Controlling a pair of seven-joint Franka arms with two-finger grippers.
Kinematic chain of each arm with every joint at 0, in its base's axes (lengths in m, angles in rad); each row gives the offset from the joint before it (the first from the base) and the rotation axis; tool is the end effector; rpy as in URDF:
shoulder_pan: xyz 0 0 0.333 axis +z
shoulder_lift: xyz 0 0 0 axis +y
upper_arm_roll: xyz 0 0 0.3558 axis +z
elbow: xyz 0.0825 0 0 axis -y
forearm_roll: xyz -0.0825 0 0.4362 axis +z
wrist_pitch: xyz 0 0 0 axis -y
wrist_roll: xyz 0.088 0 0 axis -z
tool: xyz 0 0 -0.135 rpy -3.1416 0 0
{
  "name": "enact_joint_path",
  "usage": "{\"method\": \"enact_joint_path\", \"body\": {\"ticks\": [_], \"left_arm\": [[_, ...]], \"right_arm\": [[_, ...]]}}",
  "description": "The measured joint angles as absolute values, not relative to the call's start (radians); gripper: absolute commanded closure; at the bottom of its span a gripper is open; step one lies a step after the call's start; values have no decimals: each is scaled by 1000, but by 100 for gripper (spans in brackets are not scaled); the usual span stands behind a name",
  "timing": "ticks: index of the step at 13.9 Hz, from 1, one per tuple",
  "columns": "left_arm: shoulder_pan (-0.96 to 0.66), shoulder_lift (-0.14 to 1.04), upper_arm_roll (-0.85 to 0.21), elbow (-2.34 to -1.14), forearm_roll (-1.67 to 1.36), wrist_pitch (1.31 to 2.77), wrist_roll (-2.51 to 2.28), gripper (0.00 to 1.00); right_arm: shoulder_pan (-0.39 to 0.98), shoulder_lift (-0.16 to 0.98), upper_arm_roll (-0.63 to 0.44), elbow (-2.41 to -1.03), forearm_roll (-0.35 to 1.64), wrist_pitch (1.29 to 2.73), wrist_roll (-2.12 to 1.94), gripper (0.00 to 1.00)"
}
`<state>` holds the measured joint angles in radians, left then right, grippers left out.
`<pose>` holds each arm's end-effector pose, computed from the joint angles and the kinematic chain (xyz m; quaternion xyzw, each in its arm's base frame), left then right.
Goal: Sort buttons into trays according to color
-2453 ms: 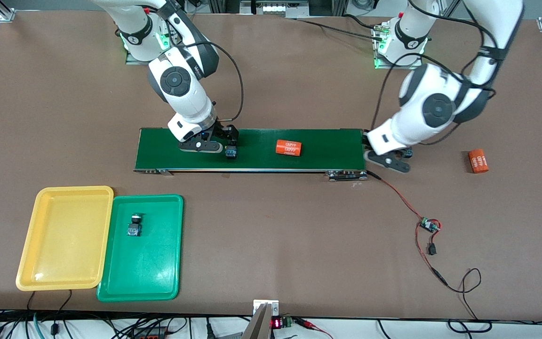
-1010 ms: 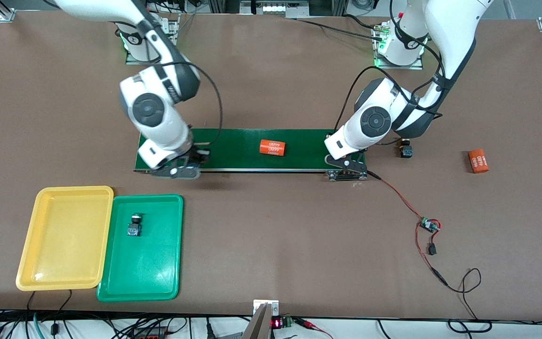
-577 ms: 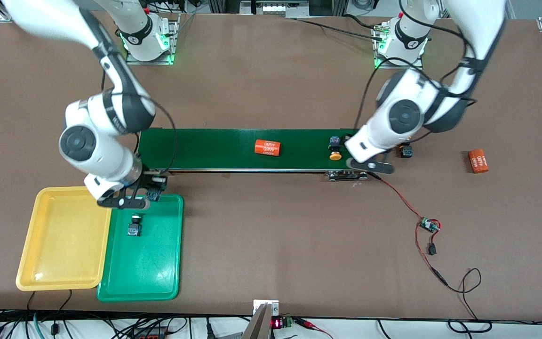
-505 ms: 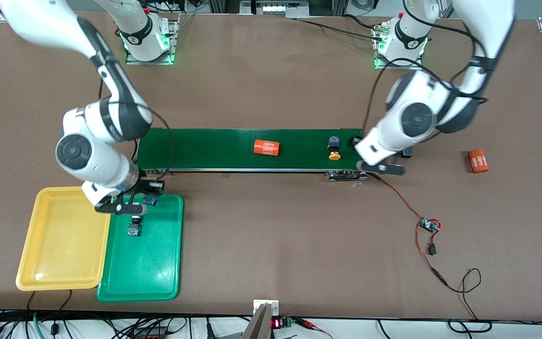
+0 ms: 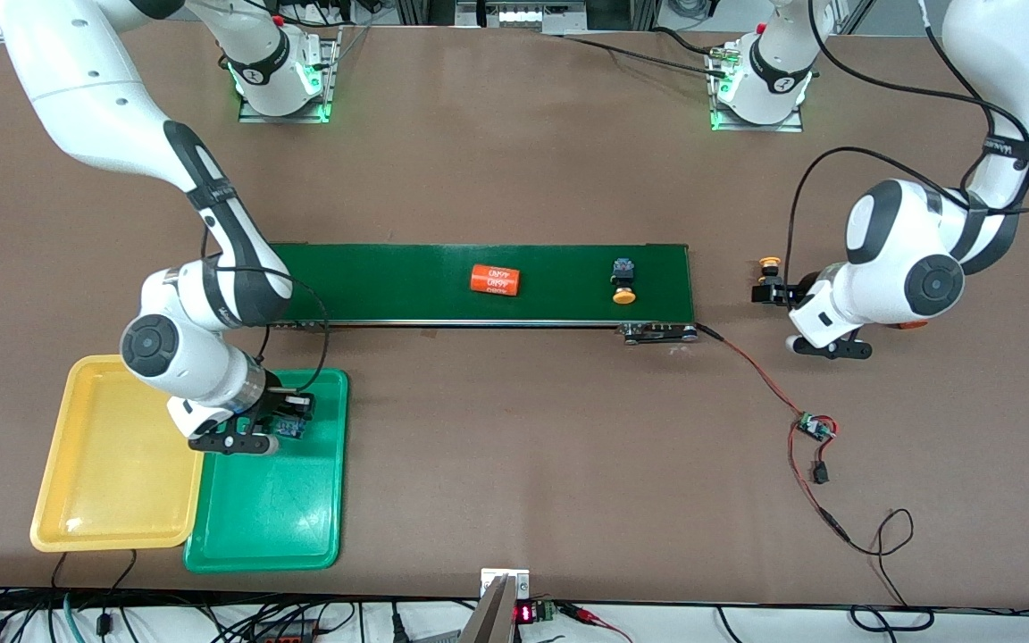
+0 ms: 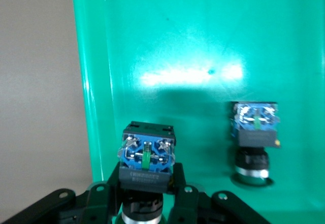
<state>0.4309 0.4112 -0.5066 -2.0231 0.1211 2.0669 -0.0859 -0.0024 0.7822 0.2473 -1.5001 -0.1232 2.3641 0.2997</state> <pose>0.6031 -0.0369 0.2195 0.9863 -0.0295 -0.1576 0.0385 0.7790 0.1587 0.1914 -0.9975 0.0249 -0.0408 0.0523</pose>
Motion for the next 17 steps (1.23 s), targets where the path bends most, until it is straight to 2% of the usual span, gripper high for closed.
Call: {"method": "enact_joint_path", "body": {"ticks": [1, 2, 3, 4, 5, 6, 8, 10, 12, 17], "left_arm": [[437, 422, -507, -2032, 140, 2078, -85, 0], [443, 426, -507, -2048, 147, 2093, -85, 0], [448, 427, -506, -2072, 149, 2122, -86, 0], [453, 427, -506, -2103, 150, 2163, -86, 0], [458, 427, -506, -2138, 150, 2206, -87, 0], [461, 427, -506, -2169, 150, 2240, -88, 0], [463, 427, -506, -2206, 150, 2272, -88, 0], [465, 427, -503, -2219, 150, 2275, -89, 0], [467, 427, -494, -2230, 150, 2275, -89, 0], [470, 427, -475, -2258, 150, 2275, -89, 25]], "right_arm": [[-2, 795, 247, -1499, -123, 2379, 300, 78], [-2, 804, 247, -1498, -123, 2385, 300, 70], [-2, 807, 245, -1496, -123, 2385, 300, 53], [-2, 807, 241, -1495, -123, 2385, 300, 42], [-2, 807, 238, -1492, -123, 2385, 299, 27], [-3, 807, 237, -1490, -123, 2385, 298, 20], [-7, 807, 229, -1487, -124, 2385, 264, 14], [-21, 807, 217, -1481, -124, 2385, 194, 3], [-41, 803, 217, -1475, -124, 2364, 165, 1], [-44, 703, 221, -1456, -124, 2163, 122, 0]]}}
